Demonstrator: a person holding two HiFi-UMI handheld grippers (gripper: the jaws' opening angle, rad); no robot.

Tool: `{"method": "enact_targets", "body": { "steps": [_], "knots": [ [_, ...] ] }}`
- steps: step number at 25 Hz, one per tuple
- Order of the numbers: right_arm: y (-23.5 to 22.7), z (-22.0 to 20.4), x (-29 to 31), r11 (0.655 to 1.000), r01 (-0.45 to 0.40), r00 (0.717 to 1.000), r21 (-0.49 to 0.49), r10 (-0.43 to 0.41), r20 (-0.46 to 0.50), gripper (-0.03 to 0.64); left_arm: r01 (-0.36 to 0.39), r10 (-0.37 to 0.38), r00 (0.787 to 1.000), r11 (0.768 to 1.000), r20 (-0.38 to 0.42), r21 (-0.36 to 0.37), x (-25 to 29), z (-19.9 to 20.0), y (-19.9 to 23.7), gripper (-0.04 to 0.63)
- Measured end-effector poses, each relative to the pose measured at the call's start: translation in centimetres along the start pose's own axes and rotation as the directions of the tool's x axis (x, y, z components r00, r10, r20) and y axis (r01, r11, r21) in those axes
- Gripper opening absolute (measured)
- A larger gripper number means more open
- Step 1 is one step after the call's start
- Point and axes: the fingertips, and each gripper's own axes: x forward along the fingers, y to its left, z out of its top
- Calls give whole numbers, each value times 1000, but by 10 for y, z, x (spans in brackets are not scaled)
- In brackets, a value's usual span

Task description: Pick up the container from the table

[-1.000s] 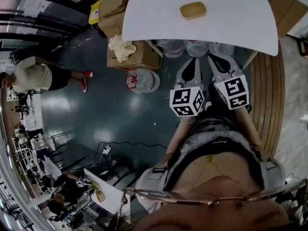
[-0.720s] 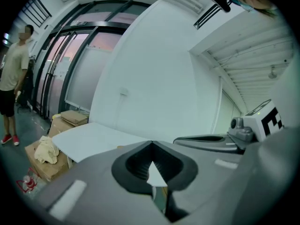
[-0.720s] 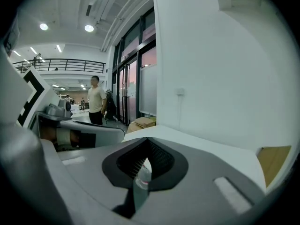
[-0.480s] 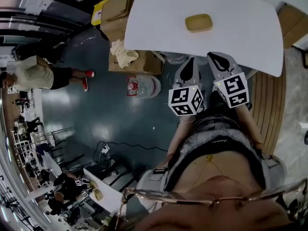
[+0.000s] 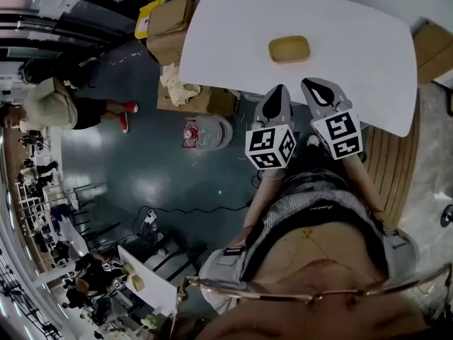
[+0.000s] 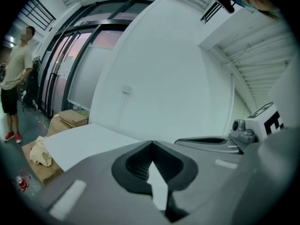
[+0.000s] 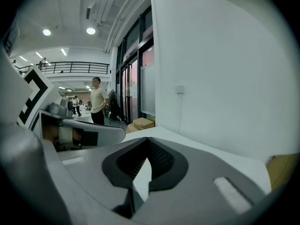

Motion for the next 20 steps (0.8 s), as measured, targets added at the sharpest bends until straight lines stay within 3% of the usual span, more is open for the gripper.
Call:
{"method": "enact_targets", "body": {
  "steps": [9,20],
  "knots": [
    [-32,-9,20,999,51,999,16,-51,-6,26,15,-16,1000,1000,-21,-8,33,-2,10,0],
    [-73,2,80,981,182,983,67,-180,-40,26,120,-119,991,992,-59,24,107,27,52,0]
  ]
}}
